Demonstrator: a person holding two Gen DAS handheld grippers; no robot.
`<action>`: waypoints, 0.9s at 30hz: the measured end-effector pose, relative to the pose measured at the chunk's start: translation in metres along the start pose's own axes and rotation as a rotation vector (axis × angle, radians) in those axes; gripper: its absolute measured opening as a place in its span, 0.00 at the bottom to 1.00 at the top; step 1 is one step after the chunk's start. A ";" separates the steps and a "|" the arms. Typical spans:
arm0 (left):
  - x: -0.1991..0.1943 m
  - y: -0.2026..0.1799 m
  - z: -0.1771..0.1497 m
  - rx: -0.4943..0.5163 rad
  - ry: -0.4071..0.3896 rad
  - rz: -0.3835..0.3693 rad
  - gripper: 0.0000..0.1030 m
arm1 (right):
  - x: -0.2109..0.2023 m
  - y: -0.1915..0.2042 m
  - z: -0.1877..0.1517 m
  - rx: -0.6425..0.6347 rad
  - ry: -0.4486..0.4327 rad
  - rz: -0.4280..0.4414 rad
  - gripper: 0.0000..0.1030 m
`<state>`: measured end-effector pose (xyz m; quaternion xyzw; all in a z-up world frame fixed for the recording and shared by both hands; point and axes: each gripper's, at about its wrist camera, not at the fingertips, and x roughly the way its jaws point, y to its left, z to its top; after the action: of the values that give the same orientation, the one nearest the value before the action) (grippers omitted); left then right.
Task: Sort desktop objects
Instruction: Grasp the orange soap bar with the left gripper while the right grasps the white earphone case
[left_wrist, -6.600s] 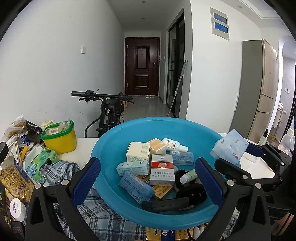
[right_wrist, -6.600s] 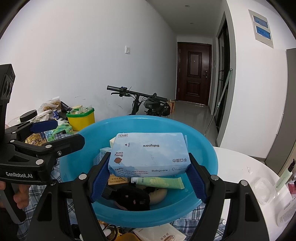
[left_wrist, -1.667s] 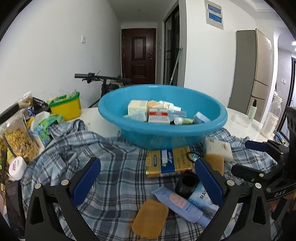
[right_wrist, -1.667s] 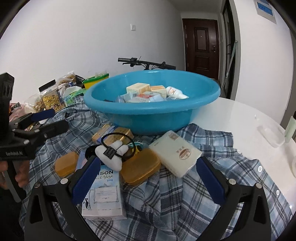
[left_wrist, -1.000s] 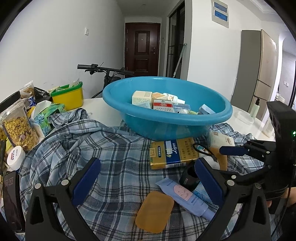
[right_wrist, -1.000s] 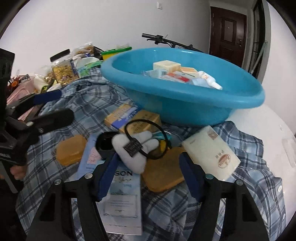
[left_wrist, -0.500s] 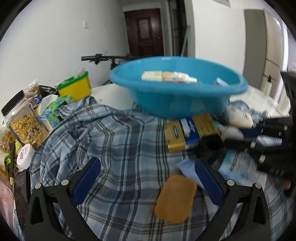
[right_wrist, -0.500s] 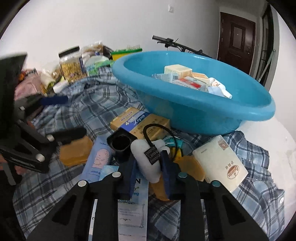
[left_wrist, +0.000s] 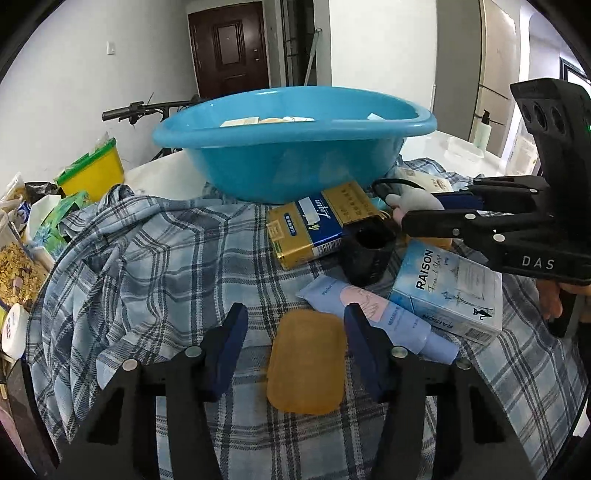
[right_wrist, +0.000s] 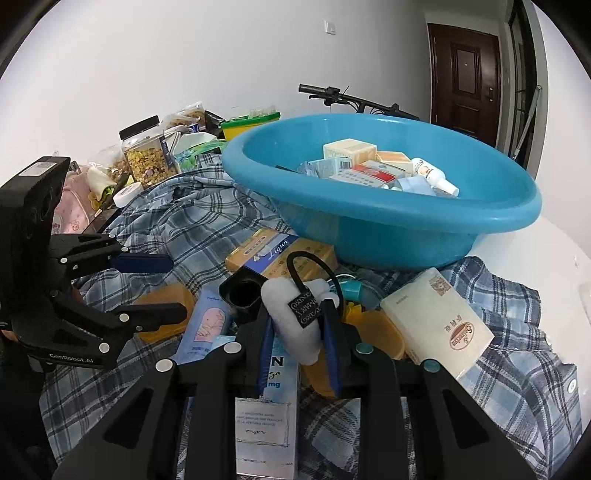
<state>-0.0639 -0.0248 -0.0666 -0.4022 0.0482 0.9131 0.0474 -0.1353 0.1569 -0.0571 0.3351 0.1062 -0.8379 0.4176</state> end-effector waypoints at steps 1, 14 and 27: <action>0.000 0.000 0.000 0.002 -0.001 0.004 0.56 | 0.000 0.000 0.000 0.000 0.000 -0.002 0.23; 0.012 -0.002 -0.011 0.020 0.080 -0.001 0.43 | 0.000 0.001 -0.001 -0.008 0.001 -0.005 0.23; -0.002 0.008 -0.006 -0.024 0.004 -0.007 0.20 | -0.002 -0.001 -0.001 -0.004 -0.006 -0.010 0.23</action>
<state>-0.0598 -0.0338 -0.0688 -0.4046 0.0359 0.9127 0.0457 -0.1348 0.1587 -0.0564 0.3313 0.1085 -0.8407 0.4144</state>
